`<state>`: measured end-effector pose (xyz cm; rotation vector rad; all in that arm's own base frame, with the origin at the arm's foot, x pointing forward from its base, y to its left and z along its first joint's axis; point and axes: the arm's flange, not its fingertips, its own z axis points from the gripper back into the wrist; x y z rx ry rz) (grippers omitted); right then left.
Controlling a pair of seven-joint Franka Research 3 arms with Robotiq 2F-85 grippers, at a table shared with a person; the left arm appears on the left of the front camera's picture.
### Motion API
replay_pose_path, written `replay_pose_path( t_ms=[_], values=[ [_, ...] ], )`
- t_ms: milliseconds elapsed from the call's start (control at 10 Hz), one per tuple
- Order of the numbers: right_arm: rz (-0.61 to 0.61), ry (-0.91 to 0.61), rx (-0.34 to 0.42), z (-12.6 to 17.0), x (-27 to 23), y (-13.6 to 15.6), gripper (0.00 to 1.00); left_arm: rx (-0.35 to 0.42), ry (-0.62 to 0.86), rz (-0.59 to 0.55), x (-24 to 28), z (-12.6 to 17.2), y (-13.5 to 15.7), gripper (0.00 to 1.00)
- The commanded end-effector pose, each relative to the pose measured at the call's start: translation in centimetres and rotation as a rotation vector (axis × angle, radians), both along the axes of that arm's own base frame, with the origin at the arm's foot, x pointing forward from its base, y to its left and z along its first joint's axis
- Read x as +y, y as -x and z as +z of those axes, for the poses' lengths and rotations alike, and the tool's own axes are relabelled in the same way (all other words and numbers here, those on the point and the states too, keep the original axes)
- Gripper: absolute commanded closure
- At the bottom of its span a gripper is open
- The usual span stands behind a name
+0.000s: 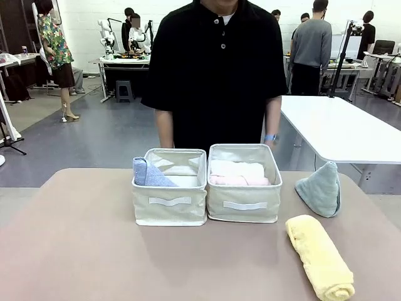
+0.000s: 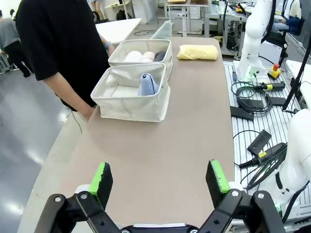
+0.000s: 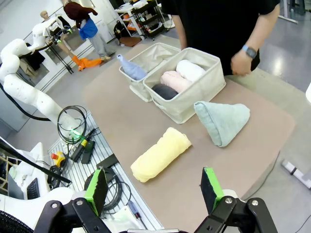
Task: Sort the towels based on their folding style.
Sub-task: Pick up another triangle-folded towel from the table and place it in the left Fabric basket.
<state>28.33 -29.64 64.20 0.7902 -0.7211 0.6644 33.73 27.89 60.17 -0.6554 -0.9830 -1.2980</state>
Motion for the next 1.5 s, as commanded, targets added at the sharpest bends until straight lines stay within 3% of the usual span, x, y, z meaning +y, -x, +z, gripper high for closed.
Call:
replay_pose_path(
  t_ms=[0,100,200,400,600,700,800,1000,1100,1400],
  values=[
    [0.008,-0.023,-0.028,0.2,0.0,-0.1,0.0,-0.002,0.004,0.007,-0.1,0.1,0.1,0.0],
    [0.0,0.0,0.0,0.0,0.0,0.0,0.0,-0.002,0.004,0.007,-0.1,0.1,0.1,0.0],
    [0.075,0.205,-0.025,1.1,2.9,0.7,0.0,-0.002,0.004,0.007,-0.1,0.1,0.1,0.0],
    [0.212,0.577,0.142,0.1,11.5,-2.3,0.0,-0.002,0.004,0.007,-0.1,0.1,0.1,0.0],
    [0.318,0.777,0.239,-3.0,17.6,-4.4,0.0,-0.002,0.004,0.007,-0.1,0.1,0.1,0.0],
    [0.36,0.774,0.257,-2.7,17.6,-3.8,0.0,-0.002,0.004,0.007,-0.1,0.1,0.1,0.0],
    [0.353,0.802,0.276,-1.5,15.4,-1.4,0.0,-0.002,0.004,0.007,-0.1,0.1,0.1,0.0],
    [0.188,0.756,0.191,2.2,7.1,6.7,0.0,-0.002,0.004,0.007,-0.1,0.1,0.1,0.0],
    [0.178,0.726,0.178,2.2,5.6,8.5,0.0,-0.002,0.004,0.007,-0.1,0.1,0.1,0.0],
    [0.216,0.725,0.191,1.3,6.0,7.7,0.0,-0.002,0.004,0.007,-0.1,0.1,0.1,0.0]
  ],
)
